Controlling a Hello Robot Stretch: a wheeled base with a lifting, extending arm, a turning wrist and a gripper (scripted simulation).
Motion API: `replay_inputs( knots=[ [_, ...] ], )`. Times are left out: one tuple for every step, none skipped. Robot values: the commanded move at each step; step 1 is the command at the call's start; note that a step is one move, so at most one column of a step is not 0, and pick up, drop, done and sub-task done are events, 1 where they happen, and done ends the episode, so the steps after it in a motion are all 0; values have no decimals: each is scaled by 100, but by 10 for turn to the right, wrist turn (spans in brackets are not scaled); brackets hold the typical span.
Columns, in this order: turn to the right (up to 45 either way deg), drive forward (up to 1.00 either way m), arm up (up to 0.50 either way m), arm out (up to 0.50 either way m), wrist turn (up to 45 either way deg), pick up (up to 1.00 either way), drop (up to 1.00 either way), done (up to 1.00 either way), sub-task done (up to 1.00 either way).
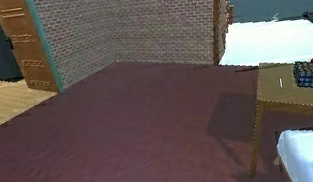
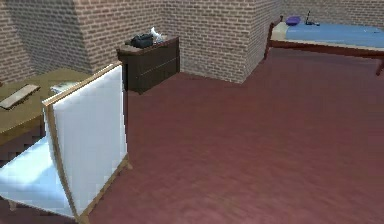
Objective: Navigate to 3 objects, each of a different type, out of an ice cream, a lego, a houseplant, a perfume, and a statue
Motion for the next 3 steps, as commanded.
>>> replay_inputs(
  knots=[
    [0, 100, 0, 0, 0, 0, 0, 0, 0],
    [90, 0, 0, 0, 0, 0, 0, 0, 0],
    [0, 25, 0, 0, 0, 0, 0, 0, 0]
  ],
)
